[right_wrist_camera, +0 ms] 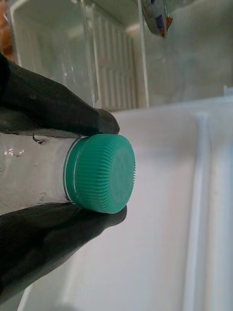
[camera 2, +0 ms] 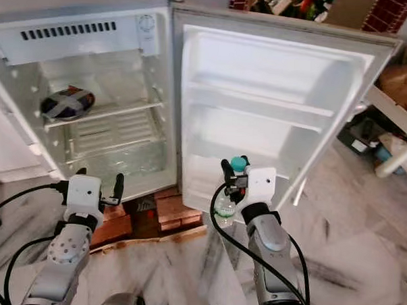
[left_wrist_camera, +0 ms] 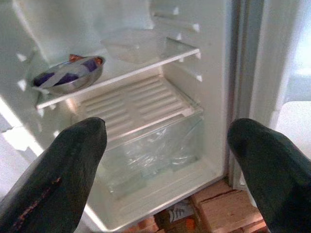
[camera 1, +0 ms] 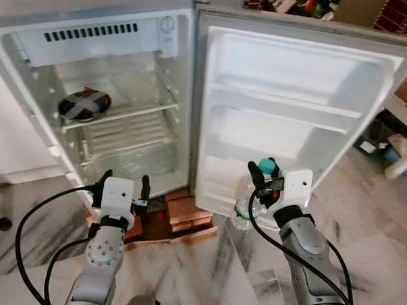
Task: Restocking fridge
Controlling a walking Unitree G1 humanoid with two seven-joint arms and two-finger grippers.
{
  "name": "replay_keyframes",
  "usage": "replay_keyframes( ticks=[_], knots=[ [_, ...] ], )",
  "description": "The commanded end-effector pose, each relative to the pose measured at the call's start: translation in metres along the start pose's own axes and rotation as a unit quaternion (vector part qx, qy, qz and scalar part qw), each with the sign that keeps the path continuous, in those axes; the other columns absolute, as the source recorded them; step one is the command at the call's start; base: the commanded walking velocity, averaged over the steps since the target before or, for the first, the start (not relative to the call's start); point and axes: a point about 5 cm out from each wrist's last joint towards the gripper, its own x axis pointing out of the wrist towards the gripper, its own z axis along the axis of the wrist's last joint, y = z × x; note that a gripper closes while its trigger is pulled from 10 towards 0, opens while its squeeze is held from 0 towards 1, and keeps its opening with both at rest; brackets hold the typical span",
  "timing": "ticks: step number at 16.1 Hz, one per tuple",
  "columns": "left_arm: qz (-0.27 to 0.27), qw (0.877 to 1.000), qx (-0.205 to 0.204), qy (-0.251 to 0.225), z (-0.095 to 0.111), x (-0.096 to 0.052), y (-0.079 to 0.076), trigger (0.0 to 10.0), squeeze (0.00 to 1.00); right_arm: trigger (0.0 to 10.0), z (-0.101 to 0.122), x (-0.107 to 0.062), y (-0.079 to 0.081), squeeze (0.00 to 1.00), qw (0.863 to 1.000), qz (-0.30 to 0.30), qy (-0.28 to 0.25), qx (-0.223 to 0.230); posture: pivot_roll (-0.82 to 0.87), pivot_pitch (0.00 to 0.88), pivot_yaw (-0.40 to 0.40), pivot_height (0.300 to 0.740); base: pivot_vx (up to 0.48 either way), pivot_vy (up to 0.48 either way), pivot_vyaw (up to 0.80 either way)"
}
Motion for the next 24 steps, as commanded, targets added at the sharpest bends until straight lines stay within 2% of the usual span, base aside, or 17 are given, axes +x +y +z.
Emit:
replay_keyframes(
  ticks=[1, 5, 7, 9, 11, 16, 19, 24],
  knots=[
    [0.002, 1.0, 0.003, 0.002, -0.001, -0.001, 0.001, 10.0, 0.0, 10.0, 0.009, 0.001, -0.002, 0.0, 1.0, 0.0, -0.022, 0.001, 0.1, 0.075, -0.041, 0.74, 0.0, -0.416, 0.0],
    [0.005, 1.0, 0.004, 0.003, -0.001, -0.001, 0.001, 10.0, 0.0, 10.0, 0.009, 0.002, -0.003, 0.0, 1.0, 0.002, -0.023, 0.008, 0.1, 0.074, -0.043, 0.74, 0.0, -0.362, 0.0],
    [0.005, 1.0, 0.008, 0.001, 0.0, -0.001, 0.001, 10.0, 0.0, 10.0, 0.01, 0.002, -0.004, 0.0, 1.0, -0.001, -0.025, 0.009, 0.1, 0.074, -0.045, 0.74, 0.0, 0.0, 0.0],
    [0.01, 1.0, -0.007, -0.002, 0.0, -0.002, 0.001, 10.0, 0.0, 10.0, 0.011, 0.003, -0.004, 0.0, 1.0, 0.003, -0.025, 0.003, 0.1, 0.077, -0.045, 0.74, 0.0, 0.0, 0.0],
    [0.023, 1.0, -0.004, -0.003, 0.001, -0.002, 0.004, 10.0, 0.0, 10.0, 0.012, 0.004, -0.004, 0.0, 0.999, 0.01, -0.03, -0.006, 0.1, 0.082, -0.047, 0.74, 0.0, 0.0, 0.0],
    [0.057, 0.998, 0.011, -0.012, -0.002, -0.009, 0.018, 10.0, 0.0, 10.0, 0.017, 0.005, -0.002, 0.0, 0.999, 0.011, -0.038, -0.014, 0.12, 0.096, -0.047, 0.74, 0.0, 0.0, 0.59],
    [0.028, 1.0, 0.005, -0.003, -0.005, -0.015, 0.015, 10.0, 0.0, 10.0, 0.012, 0.002, -0.002, 0.0, 0.999, 0.004, -0.034, -0.008, 0.12, 0.094, -0.048, 0.74, 0.0, 0.0, 0.0],
    [0.014, 1.0, -0.005, -0.007, -0.003, -0.013, 0.008, 10.0, 0.0, 10.0, 0.016, 0.004, -0.006, 0.0, 0.999, -0.001, -0.041, -0.011, 0.11, 0.094, -0.049, 0.74, 0.128, 0.0, 0.0]
  ],
)
